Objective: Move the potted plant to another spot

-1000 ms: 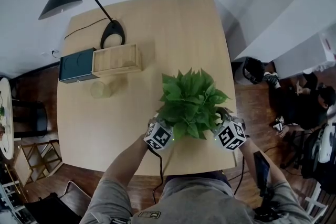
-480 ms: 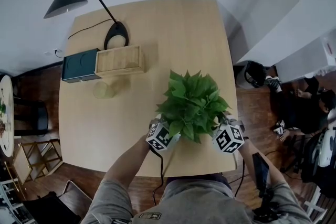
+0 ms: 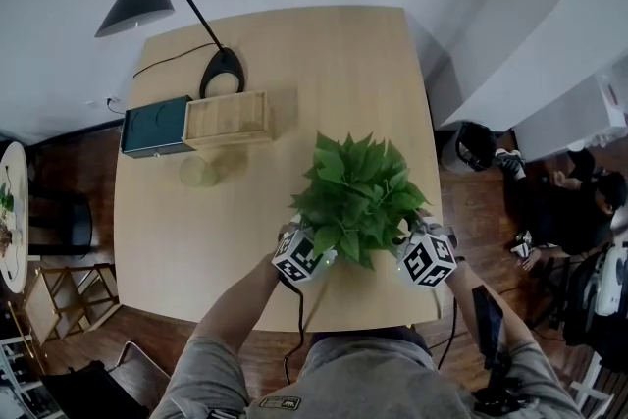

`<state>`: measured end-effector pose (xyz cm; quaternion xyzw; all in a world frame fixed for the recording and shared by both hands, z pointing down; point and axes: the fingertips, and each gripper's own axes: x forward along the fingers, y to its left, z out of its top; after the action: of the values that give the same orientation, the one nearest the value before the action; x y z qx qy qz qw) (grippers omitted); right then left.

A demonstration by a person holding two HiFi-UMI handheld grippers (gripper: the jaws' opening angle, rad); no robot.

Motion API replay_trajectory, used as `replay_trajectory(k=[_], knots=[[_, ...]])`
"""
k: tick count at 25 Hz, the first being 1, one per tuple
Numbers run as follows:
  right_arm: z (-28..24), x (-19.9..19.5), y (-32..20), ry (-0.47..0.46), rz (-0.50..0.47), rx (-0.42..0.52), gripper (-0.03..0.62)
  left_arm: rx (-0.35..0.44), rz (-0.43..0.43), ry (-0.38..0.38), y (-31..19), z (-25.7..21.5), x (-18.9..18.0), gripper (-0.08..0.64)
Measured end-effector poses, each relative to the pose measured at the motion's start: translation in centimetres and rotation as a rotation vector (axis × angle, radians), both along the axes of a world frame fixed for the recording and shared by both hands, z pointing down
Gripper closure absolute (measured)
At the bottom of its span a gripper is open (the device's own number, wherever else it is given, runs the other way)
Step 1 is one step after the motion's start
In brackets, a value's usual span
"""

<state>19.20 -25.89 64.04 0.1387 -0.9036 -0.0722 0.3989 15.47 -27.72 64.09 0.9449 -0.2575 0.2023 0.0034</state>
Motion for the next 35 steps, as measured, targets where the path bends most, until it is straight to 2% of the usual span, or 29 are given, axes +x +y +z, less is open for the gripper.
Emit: replay_trajectory(k=[8,14,20,35], knots=[[-3.9,0.0,-0.4,-0.057,-0.014,0.030,0.419,0.036,0.004,0.007,-0.2,-4.7,0.2,0.083],[-7.6,-0.2,0.1,-0.080,-0.051,0.091,0.419,0.081,-0.014,0.022,0.7,-8.8,0.4,0.083],[-10.8,-0.4,1.5,-0.100,-0.119,0.141,0.419,0.103,-0.086,0.007,2.2,-11.6,-0.1,0.083],[-13.2,-2.1,8.7,-0.162,-0.308,0.133,0.419,0.123,-0.288,-0.012,10.1,-14.2,-1.8,0.083]])
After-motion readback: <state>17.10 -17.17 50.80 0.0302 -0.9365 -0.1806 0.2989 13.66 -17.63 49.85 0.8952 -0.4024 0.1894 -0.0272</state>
